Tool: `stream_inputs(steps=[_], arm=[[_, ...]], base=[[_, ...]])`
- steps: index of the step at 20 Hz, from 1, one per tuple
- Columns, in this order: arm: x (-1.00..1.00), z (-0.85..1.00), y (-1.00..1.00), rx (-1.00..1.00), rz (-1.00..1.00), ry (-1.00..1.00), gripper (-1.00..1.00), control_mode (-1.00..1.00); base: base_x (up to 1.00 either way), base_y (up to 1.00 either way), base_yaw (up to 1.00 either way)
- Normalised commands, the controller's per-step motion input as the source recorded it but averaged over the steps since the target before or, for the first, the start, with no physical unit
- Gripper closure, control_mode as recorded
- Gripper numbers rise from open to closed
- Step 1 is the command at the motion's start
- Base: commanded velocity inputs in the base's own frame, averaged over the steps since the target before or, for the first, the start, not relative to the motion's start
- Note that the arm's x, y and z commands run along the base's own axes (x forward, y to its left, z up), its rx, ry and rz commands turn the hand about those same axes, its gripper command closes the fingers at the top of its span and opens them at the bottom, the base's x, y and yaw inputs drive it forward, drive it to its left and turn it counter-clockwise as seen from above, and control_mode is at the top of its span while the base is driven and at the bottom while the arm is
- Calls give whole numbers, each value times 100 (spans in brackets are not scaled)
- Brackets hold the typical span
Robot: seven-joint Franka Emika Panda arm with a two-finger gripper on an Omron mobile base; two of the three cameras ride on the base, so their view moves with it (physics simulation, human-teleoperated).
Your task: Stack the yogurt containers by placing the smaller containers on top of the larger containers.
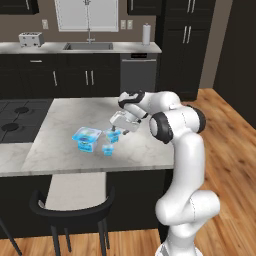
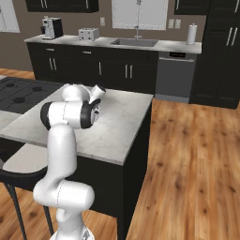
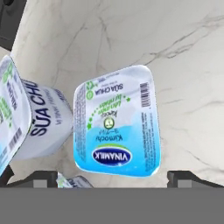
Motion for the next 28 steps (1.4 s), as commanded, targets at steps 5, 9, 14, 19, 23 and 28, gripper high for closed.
stream_inputs(steps=[5,9,14,19,23,28], arm=[[12,-11,0,1,0,0,-100,-100],[9,-10,0,0,0,0,-100,-100],[10,-6,4,1,0,0,-100,-100],[10,-5,4,1,0,0,-100,-100],[12,-7,4,0,0,0,-100,-100],[8,-7,5,0,0,0,-100,-100]], base=[[0,0,0],[0,0,0],[0,0,0],[0,0,0],[0,0,0],[0,0,0]])
